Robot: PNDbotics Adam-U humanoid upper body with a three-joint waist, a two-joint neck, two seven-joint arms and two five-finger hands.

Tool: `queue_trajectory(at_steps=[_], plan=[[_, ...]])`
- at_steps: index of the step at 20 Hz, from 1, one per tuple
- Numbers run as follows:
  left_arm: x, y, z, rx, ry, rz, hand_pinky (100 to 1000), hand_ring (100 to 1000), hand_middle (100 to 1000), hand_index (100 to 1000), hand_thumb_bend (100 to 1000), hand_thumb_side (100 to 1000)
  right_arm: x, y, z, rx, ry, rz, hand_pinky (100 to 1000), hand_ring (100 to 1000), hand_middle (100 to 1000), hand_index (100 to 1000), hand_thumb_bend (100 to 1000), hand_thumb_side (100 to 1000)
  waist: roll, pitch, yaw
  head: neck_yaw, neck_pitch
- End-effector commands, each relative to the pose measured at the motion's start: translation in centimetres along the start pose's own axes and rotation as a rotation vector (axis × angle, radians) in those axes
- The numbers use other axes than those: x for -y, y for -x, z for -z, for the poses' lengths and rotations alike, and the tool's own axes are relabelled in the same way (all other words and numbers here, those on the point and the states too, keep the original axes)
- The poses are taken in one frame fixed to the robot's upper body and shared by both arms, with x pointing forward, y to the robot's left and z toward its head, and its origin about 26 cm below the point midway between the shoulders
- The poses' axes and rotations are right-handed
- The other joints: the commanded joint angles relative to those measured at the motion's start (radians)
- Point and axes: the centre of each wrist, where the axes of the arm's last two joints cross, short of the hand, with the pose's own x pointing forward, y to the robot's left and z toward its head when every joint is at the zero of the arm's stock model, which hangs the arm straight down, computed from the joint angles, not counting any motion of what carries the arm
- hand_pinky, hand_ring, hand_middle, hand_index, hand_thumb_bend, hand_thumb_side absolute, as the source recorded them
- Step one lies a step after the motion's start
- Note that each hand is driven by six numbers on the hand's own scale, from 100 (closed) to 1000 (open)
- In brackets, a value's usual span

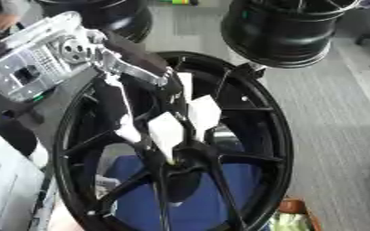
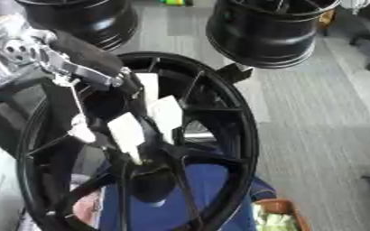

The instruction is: Pull the pin out of the wheel hub.

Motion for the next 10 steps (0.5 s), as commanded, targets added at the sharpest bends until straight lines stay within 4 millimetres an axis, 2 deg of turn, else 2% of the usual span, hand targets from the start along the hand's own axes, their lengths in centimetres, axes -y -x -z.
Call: queue_trajectory(at_steps=[1, 10], plan=[[-0.67, 0.09, -0.71, -0.011, -0.023, 0.022, 776, 798, 788, 862, 434, 358, 0.82, 0.00, -0.05, -0.002, 0.028, -0.006, 889, 863, 819, 875, 100, 139, -0.002, -0.013, -0.002, 0.002, -0.005], [-0.28, 0.40, -0.31, -0.008, -0.018, 0.003, 763, 784, 772, 858, 427, 358, 0.62, 0.06, -0.07, -0.009, 0.031, 0.001, 890, 864, 820, 873, 100, 144, -0.002, -0.011, -0.004, 0.004, -0.008]])
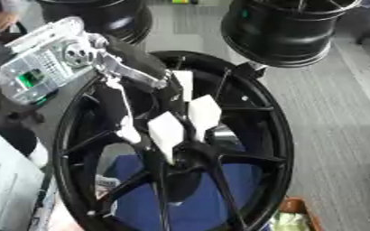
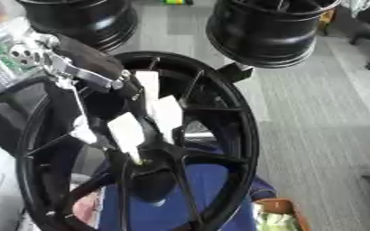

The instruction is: Pull the pin out of the wheel hub.

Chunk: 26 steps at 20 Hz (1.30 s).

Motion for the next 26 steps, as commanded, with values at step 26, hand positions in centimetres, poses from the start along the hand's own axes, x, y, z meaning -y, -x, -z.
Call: queue_trajectory(at_steps=[26], plan=[[-0.9, -1.2, -0.6, 0.048, -0.050, -0.055, 654, 637, 586, 682, 259, 268, 0.3, 0.3, -0.1, -0.039, 0.046, 0.011, 892, 863, 817, 873, 100, 159, -0.004, -0.011, -0.004, 0.005, -0.015]])
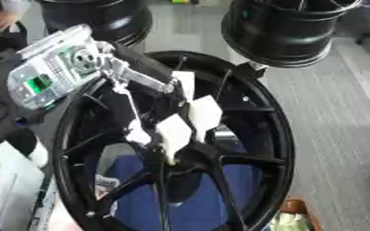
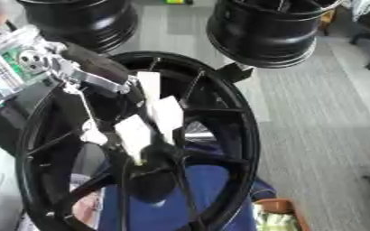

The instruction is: Pull the pin out of the wheel hub.

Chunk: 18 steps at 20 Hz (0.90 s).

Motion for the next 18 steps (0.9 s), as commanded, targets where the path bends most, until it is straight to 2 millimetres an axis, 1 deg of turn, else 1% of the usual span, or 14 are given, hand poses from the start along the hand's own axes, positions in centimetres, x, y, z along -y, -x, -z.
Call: queue_trajectory(at_steps=[1, 2, 3, 5, 6, 7, 9, 10, 11, 12, 15, 18], plan=[[-0.92, -0.65, -1.32, 0.004, -0.035, 0.025, 665, 656, 615, 741, 303, 279, 0.97, 0.07, 0.01, -0.005, 0.033, -0.003, 892, 862, 817, 873, 100, 161, -0.003, -0.015, -0.001, 0.001, -0.012], [-0.92, -0.74, -1.33, 0.004, -0.034, 0.035, 673, 670, 630, 785, 337, 279, 0.95, 0.07, 0.00, -0.004, 0.033, -0.002, 892, 862, 816, 873, 100, 164, -0.003, -0.016, -0.001, 0.001, -0.013], [-0.96, -0.78, -1.36, 0.002, -0.035, 0.044, 676, 673, 633, 796, 340, 272, 0.93, 0.07, 0.00, -0.005, 0.033, 0.000, 892, 862, 816, 873, 100, 165, -0.003, -0.016, 0.000, 0.001, -0.013], [-1.08, -0.76, -1.47, -0.001, -0.042, 0.050, 664, 649, 590, 750, 276, 225, 0.95, 0.10, 0.00, -0.008, 0.036, 0.002, 892, 862, 816, 873, 100, 161, -0.004, -0.016, 0.000, 0.002, -0.015], [-1.13, -0.75, -1.49, 0.004, -0.046, 0.044, 655, 635, 572, 736, 246, 229, 0.97, 0.10, 0.01, -0.010, 0.039, 0.004, 892, 862, 816, 873, 100, 162, -0.004, -0.016, 0.000, 0.001, -0.016], [-1.17, -0.79, -1.48, 0.010, -0.049, 0.037, 653, 632, 568, 732, 243, 232, 0.98, 0.10, 0.01, -0.011, 0.042, 0.005, 892, 862, 816, 873, 100, 162, -0.004, -0.016, 0.000, 0.001, -0.016], [-1.26, -1.00, -1.42, 0.020, -0.051, 0.029, 625, 592, 502, 669, 185, 227, 0.96, 0.13, 0.00, -0.014, 0.045, 0.008, 893, 863, 817, 874, 100, 165, -0.005, -0.015, -0.001, 0.001, -0.016], [-1.32, -1.07, -1.45, 0.022, -0.054, 0.025, 611, 575, 475, 639, 149, 207, 0.93, 0.17, 0.00, -0.018, 0.046, 0.008, 893, 863, 817, 873, 100, 166, -0.005, -0.015, -0.001, 0.001, -0.016], [-1.39, -1.13, -1.52, 0.021, -0.058, 0.022, 608, 570, 468, 629, 142, 196, 0.91, 0.21, -0.01, -0.022, 0.048, 0.009, 893, 863, 817, 873, 100, 166, -0.005, -0.015, -0.001, 0.002, -0.015], [-1.41, -1.15, -1.55, 0.019, -0.059, 0.018, 593, 548, 429, 581, 111, 180, 0.91, 0.23, -0.02, -0.025, 0.051, 0.010, 893, 862, 817, 874, 100, 167, -0.005, -0.015, -0.001, 0.002, -0.016], [-1.40, -1.15, -1.62, 0.010, -0.061, 0.010, 574, 520, 380, 522, 100, 165, 0.91, 0.25, -0.01, -0.025, 0.059, 0.014, 894, 862, 817, 875, 100, 166, -0.005, -0.015, -0.002, 0.002, -0.015], [-1.52, -1.28, -1.94, -0.006, -0.075, 0.016, 543, 488, 335, 475, 100, 132, 0.89, 0.27, -0.02, -0.024, 0.064, 0.018, 894, 862, 817, 875, 100, 166, -0.005, -0.015, -0.001, 0.001, -0.017]])
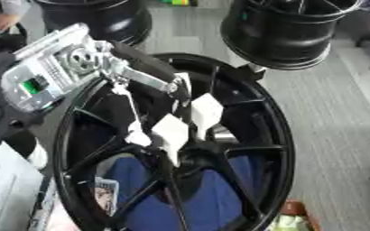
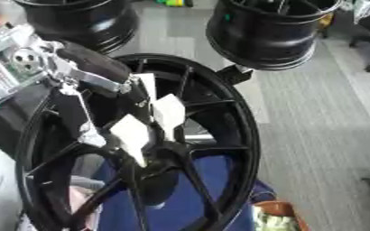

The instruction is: Pull the pin out of the wheel hub.

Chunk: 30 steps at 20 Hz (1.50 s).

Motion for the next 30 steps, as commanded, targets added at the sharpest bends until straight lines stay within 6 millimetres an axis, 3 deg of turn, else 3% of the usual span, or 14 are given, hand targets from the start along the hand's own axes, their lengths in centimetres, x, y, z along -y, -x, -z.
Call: queue_trajectory(at_steps=[1, 4, 6, 9, 14, 17, 21, 24, 27, 29, 30], plan=[[-0.8, -0.4, -1.2, -0.024, -0.034, 0.023, 541, 485, 330, 470, 100, 130, 1.0, 0.1, 0.0, 0.002, 0.037, 0.001, 894, 862, 817, 875, 100, 166, -0.002, -0.016, 0.000, 0.001, -0.010], [-1.0, -0.8, -1.7, -0.022, -0.050, 0.050, 538, 480, 315, 454, 100, 106, 0.9, 0.2, 0.0, -0.004, 0.038, 0.002, 894, 861, 816, 874, 100, 168, -0.003, -0.017, 0.001, 0.001, -0.008], [-1.4, -1.6, -3.3, -0.011, -0.093, 0.091, 543, 482, 316, 455, 100, 100, 0.9, 0.2, 0.0, -0.006, 0.040, 0.001, 894, 861, 816, 874, 100, 167, -0.002, -0.017, 0.004, -0.001, -0.010], [-2.1, -2.0, -7.6, -0.052, -0.207, 0.136, 550, 483, 317, 455, 100, 100, 0.9, 0.3, 0.0, -0.009, 0.043, -0.002, 893, 861, 816, 874, 100, 162, -0.001, -0.017, 0.010, -0.008, -0.015], [-1.6, 0.4, -16.3, -0.279, -0.462, 0.110, 567, 495, 325, 466, 100, 100, 1.2, 0.7, 0.0, -0.018, 0.059, -0.016, 893, 861, 816, 874, 100, 147, 0.001, -0.019, 0.021, -0.025, -0.018], [-0.5, 1.8, -20.9, -0.428, -0.587, 0.091, 580, 499, 332, 461, 100, 100, 1.3, 0.9, -0.1, -0.025, 0.063, -0.023, 893, 861, 816, 874, 100, 148, 0.003, -0.019, 0.029, -0.032, -0.017], [2.4, 4.4, -25.9, -0.632, -0.689, 0.004, 593, 509, 349, 484, 100, 100, 1.4, 1.1, -0.1, -0.034, 0.068, -0.029, 893, 861, 816, 874, 100, 147, 0.003, -0.018, 0.039, -0.041, -0.019], [4.3, 5.9, -27.8, -0.725, -0.721, -0.059, 588, 509, 352, 492, 100, 100, 1.4, 1.2, -0.1, -0.036, 0.071, -0.027, 893, 861, 816, 874, 100, 145, 0.001, -0.018, 0.041, -0.047, -0.022], [5.5, 6.6, -28.4, -0.756, -0.729, -0.088, 592, 513, 361, 502, 100, 100, 1.5, 1.2, -0.1, -0.035, 0.074, -0.026, 893, 861, 816, 874, 100, 144, -0.002, -0.016, 0.042, -0.048, -0.024], [6.1, 6.8, -28.3, -0.747, -0.709, -0.103, 611, 533, 397, 543, 100, 100, 1.6, 1.1, -0.1, -0.031, 0.079, -0.024, 893, 861, 816, 874, 100, 141, -0.003, -0.015, 0.043, -0.048, -0.024], [6.4, 6.9, -28.2, -0.735, -0.692, -0.114, 643, 571, 460, 612, 138, 144, 1.7, 1.1, 0.0, -0.029, 0.081, -0.023, 893, 861, 816, 874, 100, 140, -0.004, -0.015, 0.043, -0.048, -0.023]])
